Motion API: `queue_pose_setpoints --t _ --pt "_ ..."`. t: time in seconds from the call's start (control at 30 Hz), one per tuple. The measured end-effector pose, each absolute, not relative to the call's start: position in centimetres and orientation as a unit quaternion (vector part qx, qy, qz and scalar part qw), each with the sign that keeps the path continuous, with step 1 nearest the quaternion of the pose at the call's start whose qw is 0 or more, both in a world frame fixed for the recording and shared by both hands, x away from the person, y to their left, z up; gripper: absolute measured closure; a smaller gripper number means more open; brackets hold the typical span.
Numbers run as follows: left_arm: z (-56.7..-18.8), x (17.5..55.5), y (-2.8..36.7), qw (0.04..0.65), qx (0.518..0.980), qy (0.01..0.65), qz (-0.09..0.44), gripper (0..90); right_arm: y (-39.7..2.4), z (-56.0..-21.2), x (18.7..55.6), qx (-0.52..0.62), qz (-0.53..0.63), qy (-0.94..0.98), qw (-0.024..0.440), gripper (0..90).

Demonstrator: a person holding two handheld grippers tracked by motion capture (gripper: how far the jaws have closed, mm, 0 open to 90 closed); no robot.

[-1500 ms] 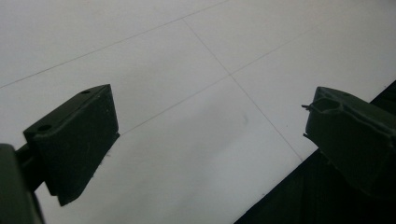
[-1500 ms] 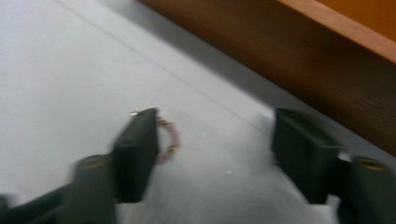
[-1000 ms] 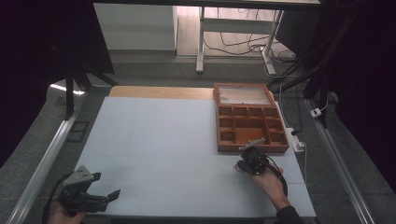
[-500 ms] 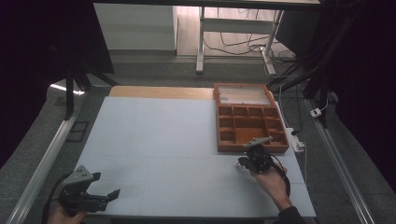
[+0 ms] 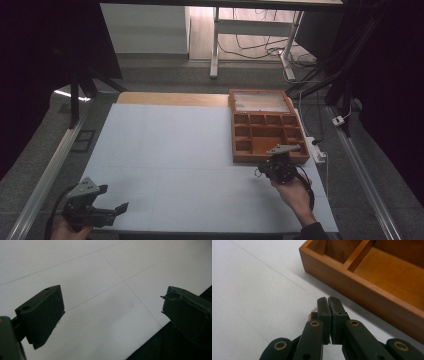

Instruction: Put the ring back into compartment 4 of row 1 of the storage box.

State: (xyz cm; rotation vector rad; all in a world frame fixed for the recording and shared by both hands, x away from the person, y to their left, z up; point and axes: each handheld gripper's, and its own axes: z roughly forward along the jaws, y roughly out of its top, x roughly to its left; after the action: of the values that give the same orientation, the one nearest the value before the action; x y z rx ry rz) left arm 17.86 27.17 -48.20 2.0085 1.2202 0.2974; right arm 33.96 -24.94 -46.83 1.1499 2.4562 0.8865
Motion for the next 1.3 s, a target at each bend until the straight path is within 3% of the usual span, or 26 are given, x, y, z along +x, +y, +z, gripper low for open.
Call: queue_pose_setpoints --t 1.3 --pt "-48.2 17.9 27.3 0.379 0.781 0.484 0.11 4.1 -28.5 -43.0 36.2 0.443 0.348 0.801 0.203 87.7"
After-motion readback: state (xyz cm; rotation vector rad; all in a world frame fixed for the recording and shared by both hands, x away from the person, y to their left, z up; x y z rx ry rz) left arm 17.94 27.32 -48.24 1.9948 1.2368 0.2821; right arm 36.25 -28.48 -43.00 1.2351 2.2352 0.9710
